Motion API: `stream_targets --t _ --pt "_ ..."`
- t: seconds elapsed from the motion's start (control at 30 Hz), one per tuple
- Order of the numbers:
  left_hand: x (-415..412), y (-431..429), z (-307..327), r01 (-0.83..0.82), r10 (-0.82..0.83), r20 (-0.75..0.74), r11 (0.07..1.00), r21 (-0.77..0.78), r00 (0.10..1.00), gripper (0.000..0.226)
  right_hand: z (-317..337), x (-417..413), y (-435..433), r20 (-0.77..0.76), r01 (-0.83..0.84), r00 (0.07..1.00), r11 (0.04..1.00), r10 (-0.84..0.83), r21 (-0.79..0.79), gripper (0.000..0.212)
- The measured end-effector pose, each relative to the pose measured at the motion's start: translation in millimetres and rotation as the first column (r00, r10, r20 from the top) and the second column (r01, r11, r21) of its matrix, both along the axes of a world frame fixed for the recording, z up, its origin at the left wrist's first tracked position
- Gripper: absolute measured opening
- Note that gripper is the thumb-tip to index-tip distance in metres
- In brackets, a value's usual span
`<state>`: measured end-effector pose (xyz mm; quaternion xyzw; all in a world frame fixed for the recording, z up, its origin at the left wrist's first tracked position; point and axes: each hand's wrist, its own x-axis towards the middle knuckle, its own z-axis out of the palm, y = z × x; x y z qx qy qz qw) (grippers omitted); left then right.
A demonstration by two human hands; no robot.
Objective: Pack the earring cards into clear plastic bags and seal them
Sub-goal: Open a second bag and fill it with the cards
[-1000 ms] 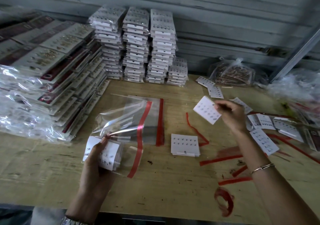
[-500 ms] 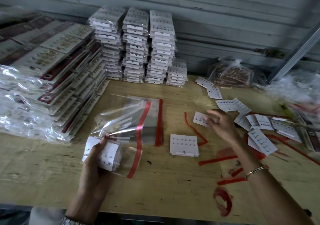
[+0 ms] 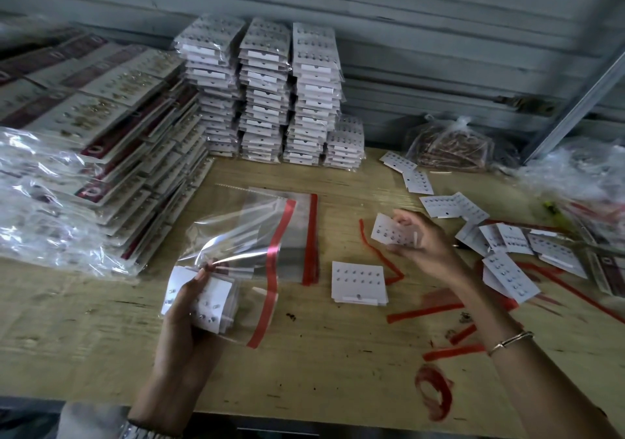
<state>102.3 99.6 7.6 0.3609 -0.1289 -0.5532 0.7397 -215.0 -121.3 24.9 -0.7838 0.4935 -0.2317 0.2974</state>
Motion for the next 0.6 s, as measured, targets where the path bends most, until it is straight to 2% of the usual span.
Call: stream_targets --t 0.07,0.2,0.33,0.6 --pt "-0.7 0.4 0.7 -0.007 0.007 0.005 1.0 -0.001 1.0 0.019 4.3 5.4 12.0 0.068 -0.073 0.995 0.997 0.071 0.023 0.075" --pt "-1.5 0.3 2.1 -0.01 0.01 -0.007 1.0 0.003 1.0 0.018 10.9 14.3 40.0 0.09 -0.239 0.969 0.966 0.23 0.098 0.079" --pt "-2.1 -0.2 3.8 0.005 -0.006 -0.021 1.0 -0.013 1.0 0.02 10.1 19.3 56.4 -0.009 -0.331 0.942 0.937 0.334 0.114 0.086" --pt "-3.4 0.6 5.2 0.003 -0.004 -0.021 1.0 -0.029 1.0 0.017 5.0 27.1 63.1 -0.173 -0.349 0.921 0.937 0.349 0.035 0.09"
